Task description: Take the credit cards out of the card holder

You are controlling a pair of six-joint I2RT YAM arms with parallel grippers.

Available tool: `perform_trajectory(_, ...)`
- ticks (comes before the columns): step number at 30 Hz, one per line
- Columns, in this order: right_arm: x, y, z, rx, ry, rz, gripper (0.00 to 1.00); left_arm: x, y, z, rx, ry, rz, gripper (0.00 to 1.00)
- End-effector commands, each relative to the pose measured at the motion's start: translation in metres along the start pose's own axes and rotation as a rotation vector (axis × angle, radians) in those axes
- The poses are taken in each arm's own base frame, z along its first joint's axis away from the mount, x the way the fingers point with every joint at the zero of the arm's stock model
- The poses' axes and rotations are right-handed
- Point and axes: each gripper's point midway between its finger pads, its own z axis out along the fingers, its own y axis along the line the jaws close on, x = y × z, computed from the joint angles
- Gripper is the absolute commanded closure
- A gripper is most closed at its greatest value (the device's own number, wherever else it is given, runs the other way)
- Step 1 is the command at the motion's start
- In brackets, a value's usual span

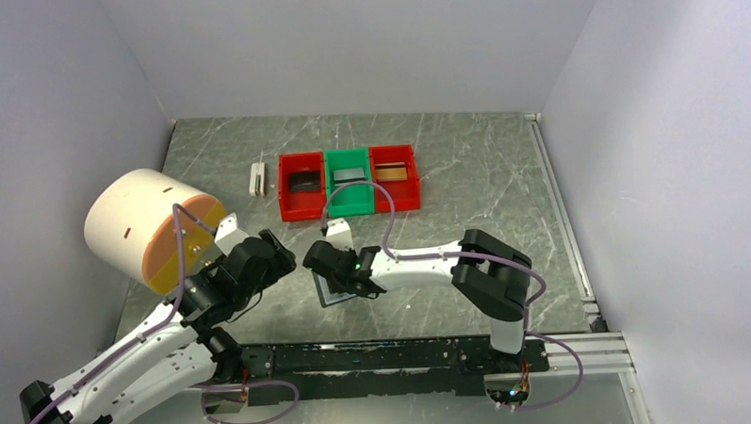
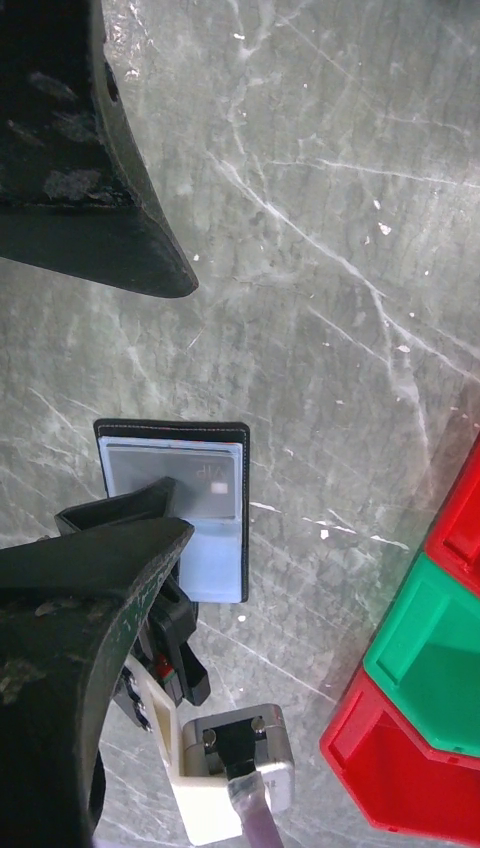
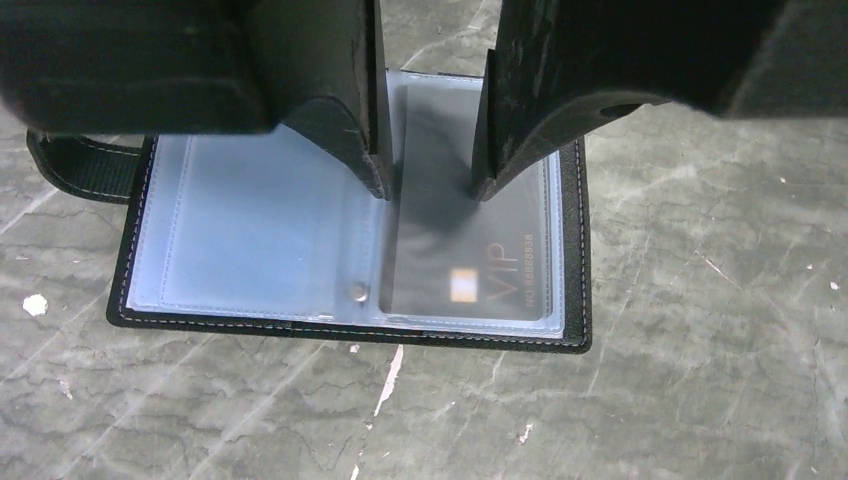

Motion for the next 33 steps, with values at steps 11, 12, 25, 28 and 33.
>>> perform_trajectory(11, 0.019, -0.019, 0.011, -0.065, 0.077, 0.107, 0.89, 0.019, -0.025, 0.013, 0.083, 0.078, 0.049, 0.14)
perform_trajectory(12, 0.015, -0.016, 0.010, -0.089, 0.073, 0.129, 0.93, 0.021, -0.026, 0.014, 0.087, 0.084, 0.052, 0.14)
perform_trajectory(25, 0.001, -0.006, -0.010, -0.507, 0.064, 0.386, 1.00, 0.039, -0.044, 0.021, 0.170, 0.156, 0.084, 0.13)
perform_trajectory(28, -0.004, -0.005, -0.018, -0.587, 0.048, 0.435, 1.00, 0.047, -0.051, 0.022, 0.205, 0.190, 0.083, 0.13)
perform_trajectory(33, -0.004, -0.008, -0.020, -0.634, 0.051, 0.474, 1.00, 0.058, -0.065, 0.026, 0.261, 0.239, 0.079, 0.12)
